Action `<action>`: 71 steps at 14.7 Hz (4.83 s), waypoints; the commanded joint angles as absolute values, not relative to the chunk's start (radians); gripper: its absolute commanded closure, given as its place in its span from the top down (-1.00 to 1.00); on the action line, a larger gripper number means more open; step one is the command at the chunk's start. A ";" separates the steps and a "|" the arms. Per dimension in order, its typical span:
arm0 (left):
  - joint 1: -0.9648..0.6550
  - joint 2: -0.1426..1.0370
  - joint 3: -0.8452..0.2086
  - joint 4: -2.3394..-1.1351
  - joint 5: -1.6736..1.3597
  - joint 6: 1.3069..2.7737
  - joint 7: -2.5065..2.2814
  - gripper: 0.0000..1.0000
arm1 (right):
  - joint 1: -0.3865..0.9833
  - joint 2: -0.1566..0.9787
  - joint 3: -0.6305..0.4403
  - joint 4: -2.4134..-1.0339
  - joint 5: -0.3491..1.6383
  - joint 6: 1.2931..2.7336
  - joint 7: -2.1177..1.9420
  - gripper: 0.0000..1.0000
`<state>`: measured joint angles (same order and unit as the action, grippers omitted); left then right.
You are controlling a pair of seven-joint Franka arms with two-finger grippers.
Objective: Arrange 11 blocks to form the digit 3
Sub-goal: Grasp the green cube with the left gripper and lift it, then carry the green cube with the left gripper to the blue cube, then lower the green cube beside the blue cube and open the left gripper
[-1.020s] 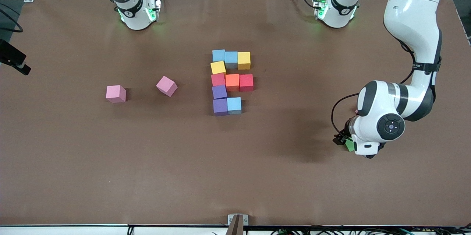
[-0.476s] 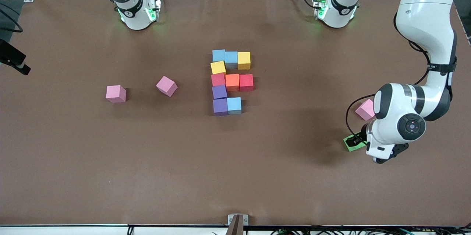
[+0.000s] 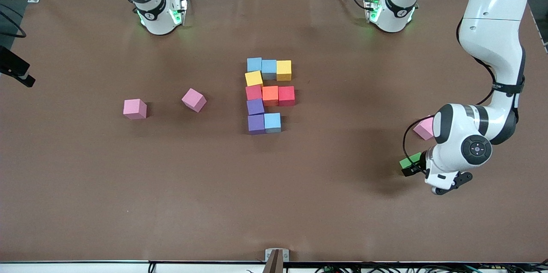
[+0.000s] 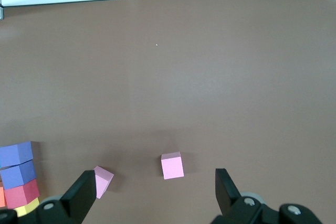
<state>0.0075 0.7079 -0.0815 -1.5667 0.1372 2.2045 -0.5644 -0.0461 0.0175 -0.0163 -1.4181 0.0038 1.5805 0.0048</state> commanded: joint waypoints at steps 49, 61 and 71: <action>-0.528 0.689 -0.249 -1.747 0.195 2.453 -2.480 -0.78 | -0.054 0.025 -0.005 -1.425 0.009 1.585 -0.003 1.00; -0.532 0.699 -0.249 -1.738 0.235 2.503 -2.476 -0.74 | -0.051 0.025 -0.005 -1.427 0.012 1.617 -0.005 1.00; -0.535 0.727 -0.247 -1.727 0.242 2.531 -2.476 -0.71 | -0.052 0.029 -0.005 -1.427 0.012 1.617 -0.005 1.00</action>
<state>-0.5271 0.7151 -0.2544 -1.7242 0.2144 2.4990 -2.4549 -0.0459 0.0317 -0.0094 -1.4212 0.0053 1.6113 0.0046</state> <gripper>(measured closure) 0.414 0.000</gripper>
